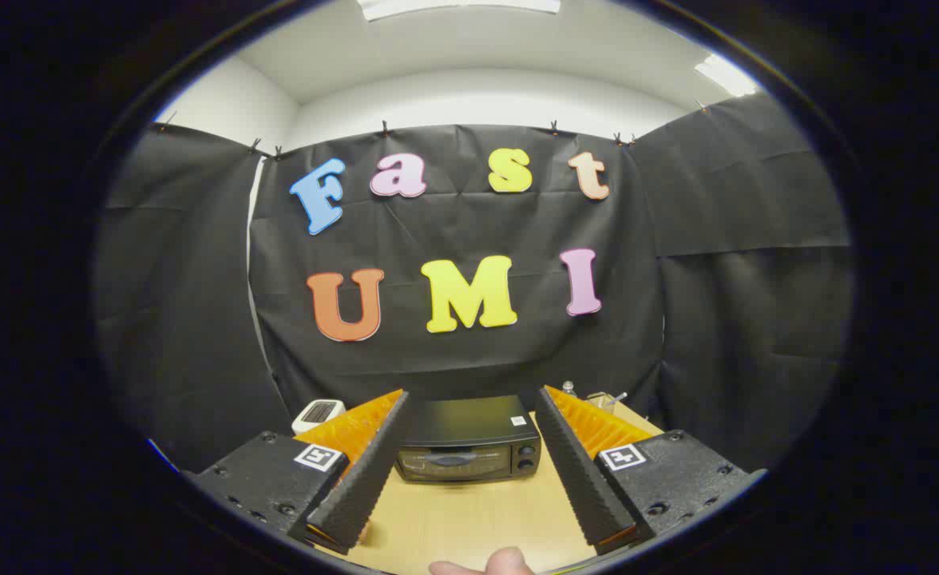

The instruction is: Open the toaster oven, put the food inside, and close the toaster oven door.

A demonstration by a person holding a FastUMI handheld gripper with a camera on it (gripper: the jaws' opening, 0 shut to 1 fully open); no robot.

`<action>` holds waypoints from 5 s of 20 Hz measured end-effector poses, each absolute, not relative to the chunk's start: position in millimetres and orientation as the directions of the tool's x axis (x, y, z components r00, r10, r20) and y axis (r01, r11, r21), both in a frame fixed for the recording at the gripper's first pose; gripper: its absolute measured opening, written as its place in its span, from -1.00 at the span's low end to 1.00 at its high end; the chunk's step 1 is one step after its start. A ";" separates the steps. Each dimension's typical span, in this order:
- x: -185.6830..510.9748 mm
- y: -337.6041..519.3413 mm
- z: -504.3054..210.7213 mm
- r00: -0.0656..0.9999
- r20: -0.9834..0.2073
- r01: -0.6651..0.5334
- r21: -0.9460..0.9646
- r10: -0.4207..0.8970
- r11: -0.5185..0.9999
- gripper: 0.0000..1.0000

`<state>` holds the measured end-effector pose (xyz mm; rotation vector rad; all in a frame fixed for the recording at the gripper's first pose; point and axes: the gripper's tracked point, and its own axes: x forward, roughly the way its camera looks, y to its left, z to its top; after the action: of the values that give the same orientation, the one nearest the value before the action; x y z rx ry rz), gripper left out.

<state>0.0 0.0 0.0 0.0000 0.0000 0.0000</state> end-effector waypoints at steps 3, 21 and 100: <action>0.7 -2.9 0.7 1.000 0.000 0.001 0.000 -0.001 1.000 1.00; -2.9 -23.8 -8.0 0.999 -0.029 0.014 -0.016 -0.014 1.000 1.00; 49.4 154.4 -336.2 0.364 -0.743 -0.434 0.399 0.562 0.808 0.99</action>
<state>49.4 154.4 -336.2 0.1430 1.0124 0.6440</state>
